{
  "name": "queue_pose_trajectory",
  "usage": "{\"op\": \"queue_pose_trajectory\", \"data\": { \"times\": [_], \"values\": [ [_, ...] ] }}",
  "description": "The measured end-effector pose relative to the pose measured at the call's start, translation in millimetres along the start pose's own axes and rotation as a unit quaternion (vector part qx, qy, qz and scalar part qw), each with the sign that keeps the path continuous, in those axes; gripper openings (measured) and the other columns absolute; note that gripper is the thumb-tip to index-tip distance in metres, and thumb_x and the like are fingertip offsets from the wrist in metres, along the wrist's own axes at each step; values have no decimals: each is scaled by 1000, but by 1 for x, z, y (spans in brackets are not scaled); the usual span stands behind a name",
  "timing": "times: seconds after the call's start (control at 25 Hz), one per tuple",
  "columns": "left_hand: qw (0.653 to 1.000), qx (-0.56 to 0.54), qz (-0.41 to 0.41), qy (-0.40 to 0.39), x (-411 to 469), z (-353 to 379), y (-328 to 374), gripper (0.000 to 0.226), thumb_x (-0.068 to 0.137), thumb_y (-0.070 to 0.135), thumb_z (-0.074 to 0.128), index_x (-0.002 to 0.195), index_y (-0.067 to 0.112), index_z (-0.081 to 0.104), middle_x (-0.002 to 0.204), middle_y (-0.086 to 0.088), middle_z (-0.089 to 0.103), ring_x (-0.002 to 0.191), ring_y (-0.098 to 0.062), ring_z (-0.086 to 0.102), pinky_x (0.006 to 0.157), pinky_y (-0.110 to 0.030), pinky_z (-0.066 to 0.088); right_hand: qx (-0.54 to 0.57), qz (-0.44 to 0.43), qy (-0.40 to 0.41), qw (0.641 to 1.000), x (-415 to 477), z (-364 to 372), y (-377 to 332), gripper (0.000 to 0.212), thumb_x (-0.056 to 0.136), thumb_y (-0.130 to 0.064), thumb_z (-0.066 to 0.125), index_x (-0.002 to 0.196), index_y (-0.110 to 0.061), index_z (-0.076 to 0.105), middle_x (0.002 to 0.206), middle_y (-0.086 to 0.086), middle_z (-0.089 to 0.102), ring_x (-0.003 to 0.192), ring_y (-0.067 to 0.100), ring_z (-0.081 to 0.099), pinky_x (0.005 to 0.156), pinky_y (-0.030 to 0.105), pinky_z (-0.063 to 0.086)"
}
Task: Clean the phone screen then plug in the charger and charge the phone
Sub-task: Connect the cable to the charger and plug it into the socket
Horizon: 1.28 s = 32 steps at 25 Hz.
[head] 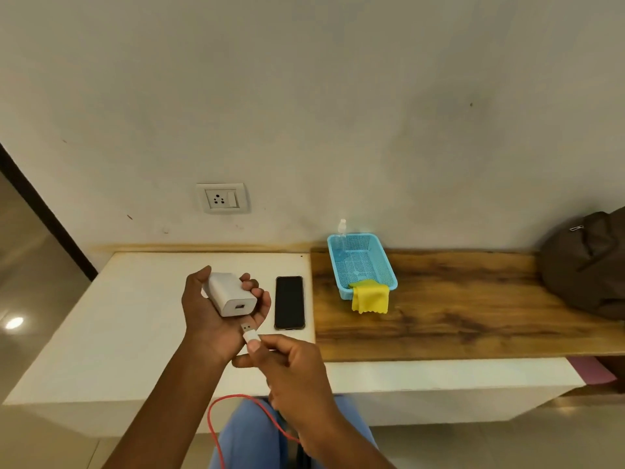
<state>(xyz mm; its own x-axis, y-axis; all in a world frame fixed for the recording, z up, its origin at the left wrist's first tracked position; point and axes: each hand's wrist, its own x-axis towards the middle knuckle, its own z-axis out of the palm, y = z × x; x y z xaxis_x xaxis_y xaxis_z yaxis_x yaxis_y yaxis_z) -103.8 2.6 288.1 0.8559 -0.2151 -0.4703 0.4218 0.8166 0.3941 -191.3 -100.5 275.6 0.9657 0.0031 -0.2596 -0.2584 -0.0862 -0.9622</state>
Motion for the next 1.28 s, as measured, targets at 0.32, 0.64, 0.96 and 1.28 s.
{"op": "queue_pose_trajectory", "data": {
  "times": [0.32,0.64,0.96,1.28],
  "values": [
    [991,131,35,-15,0,6,-8,49,78,54,42,85,7,56,68,-7,57,65,-21,53,76,-36,43,-56,-54,73,994,13,-2,-2,19,89,-49,50,84,-35,63,87,-3,76,87,5,67,68,5,40],
    [971,207,117,-6,2,10,-14,42,86,51,37,98,11,41,75,-10,45,65,-18,45,67,-32,41,-98,-56,76,991,17,-1,-2,33,90,-46,49,100,-20,67,88,3,75,82,11,68,75,9,45],
    [975,169,143,1,6,1,-9,44,84,51,40,104,11,40,76,-8,47,64,-17,48,67,-31,42,-281,-54,6,958,15,-5,-6,52,91,-50,34,124,-15,55,120,7,66,106,15,61,101,24,44],
    [969,187,158,-25,11,7,-16,51,87,55,43,104,10,59,72,-7,67,61,-15,64,57,-22,56,70,78,-29,994,13,-16,-19,43,97,-43,37,79,-18,67,47,-5,53,36,4,43,41,12,34]
  ]
}}
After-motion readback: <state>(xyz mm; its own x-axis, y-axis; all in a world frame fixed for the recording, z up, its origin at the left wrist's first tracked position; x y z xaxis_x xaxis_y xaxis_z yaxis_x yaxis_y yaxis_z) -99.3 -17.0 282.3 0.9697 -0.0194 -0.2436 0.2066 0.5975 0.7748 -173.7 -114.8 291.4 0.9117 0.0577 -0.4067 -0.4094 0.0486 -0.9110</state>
